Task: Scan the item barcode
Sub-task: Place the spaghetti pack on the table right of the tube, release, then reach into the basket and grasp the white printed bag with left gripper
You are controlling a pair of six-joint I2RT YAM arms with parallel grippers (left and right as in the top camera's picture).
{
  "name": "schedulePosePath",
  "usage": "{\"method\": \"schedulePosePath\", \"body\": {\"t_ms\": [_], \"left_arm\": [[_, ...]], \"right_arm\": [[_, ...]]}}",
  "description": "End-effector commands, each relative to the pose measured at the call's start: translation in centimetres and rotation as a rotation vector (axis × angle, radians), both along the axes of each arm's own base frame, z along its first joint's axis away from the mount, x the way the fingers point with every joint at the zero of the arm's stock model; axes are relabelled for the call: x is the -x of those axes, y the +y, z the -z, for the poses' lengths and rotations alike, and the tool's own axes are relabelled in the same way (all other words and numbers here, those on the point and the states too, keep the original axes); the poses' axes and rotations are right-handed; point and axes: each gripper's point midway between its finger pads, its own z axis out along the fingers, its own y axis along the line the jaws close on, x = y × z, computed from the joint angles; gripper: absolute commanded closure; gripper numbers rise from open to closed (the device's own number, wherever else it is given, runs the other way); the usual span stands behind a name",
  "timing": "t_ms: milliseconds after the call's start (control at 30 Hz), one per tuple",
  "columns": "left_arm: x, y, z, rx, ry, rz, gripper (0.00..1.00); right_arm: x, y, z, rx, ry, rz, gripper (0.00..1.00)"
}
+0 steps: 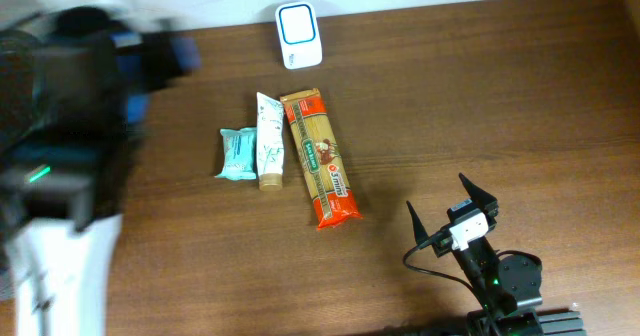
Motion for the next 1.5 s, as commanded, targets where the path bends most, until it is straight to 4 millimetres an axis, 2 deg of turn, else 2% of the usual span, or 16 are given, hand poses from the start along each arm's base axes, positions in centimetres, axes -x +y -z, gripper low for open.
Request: {"method": "schedulePosePath", "body": {"t_ms": [0, 100, 167, 233, 333, 367, 467, 567, 700, 933, 1100, 1267, 1333, 1400, 1433, 1467], "left_arm": [[4.4, 13.7, -1.3, -0.102, 0.002, -0.436, 0.01], [6.4, 22.1, 0.6, -0.102, 0.06, -0.663, 0.01], [5.9, 26.8, 4.6, -0.083, 0.17, -0.75, 0.01], [5.0, 29.2, 8.1, -0.058, 0.256, -0.772, 0.01], [3.9, 33.6, 15.8, -0.098, 0.486, -0.763, 0.0], [3.8, 34.4, 17.2, -0.114, 0.535, -0.748, 0.0], [3.8, 36.0, 21.6, -0.15, 0.689, -0.635, 0.07], [4.3, 37.6, 23.1, -0.186, 0.749, -0.598, 0.07], [3.3, 37.7, 25.2, -0.212, 0.787, -0.351, 0.09], [4.7, 40.6, 28.4, -0.168, 0.822, -0.394, 0.11], [3.7, 40.1, 31.7, -0.105, 0.827, -0.327, 0.24], [3.8, 39.7, 35.1, -0.056, 0.881, -0.293, 0.3], [3.8, 39.6, 35.4, -0.053, 0.886, -0.291, 0.47], [3.8, 39.6, 35.3, -0.053, 0.886, -0.292, 0.89], [3.8, 39.6, 35.3, -0.052, 0.886, -0.292, 1.0], [3.7, 39.6, 35.1, -0.055, 0.883, -0.291, 1.0]], "right_arm": [[-0.1, -0.2, 0.3, -0.013, 0.01, 0.012, 0.01], [-0.1, -0.2, 0.3, -0.013, 0.01, 0.012, 0.02], [-0.1, -0.2, 0.3, -0.013, 0.01, 0.012, 0.01], [-0.1, -0.2, 0.3, -0.013, 0.01, 0.012, 0.01], [-0.1, -0.2, 0.3, -0.013, 0.01, 0.012, 0.01], [-0.1, -0.2, 0.3, -0.013, 0.01, 0.012, 0.01], [-0.1, -0.2, 0.3, -0.013, 0.01, 0.012, 0.01], [-0.1, -0.2, 0.3, -0.013, 0.01, 0.012, 0.01], [-0.1, -0.2, 0.3, -0.013, 0.01, 0.012, 0.01], [-0.1, -0.2, 0.3, -0.013, 0.01, 0.012, 0.01], [-0.1, -0.2, 0.3, -0.013, 0.01, 0.012, 0.01], [-0.1, -0.2, 0.3, -0.013, 0.01, 0.012, 0.01], [-0.1, -0.2, 0.3, -0.013, 0.01, 0.012, 0.01], [-0.1, -0.2, 0.3, -0.013, 0.01, 0.012, 0.02], [-0.1, -0.2, 0.3, -0.013, 0.01, 0.012, 0.01], [-0.1, -0.2, 0.3, -0.013, 0.01, 0.012, 0.01]]}}
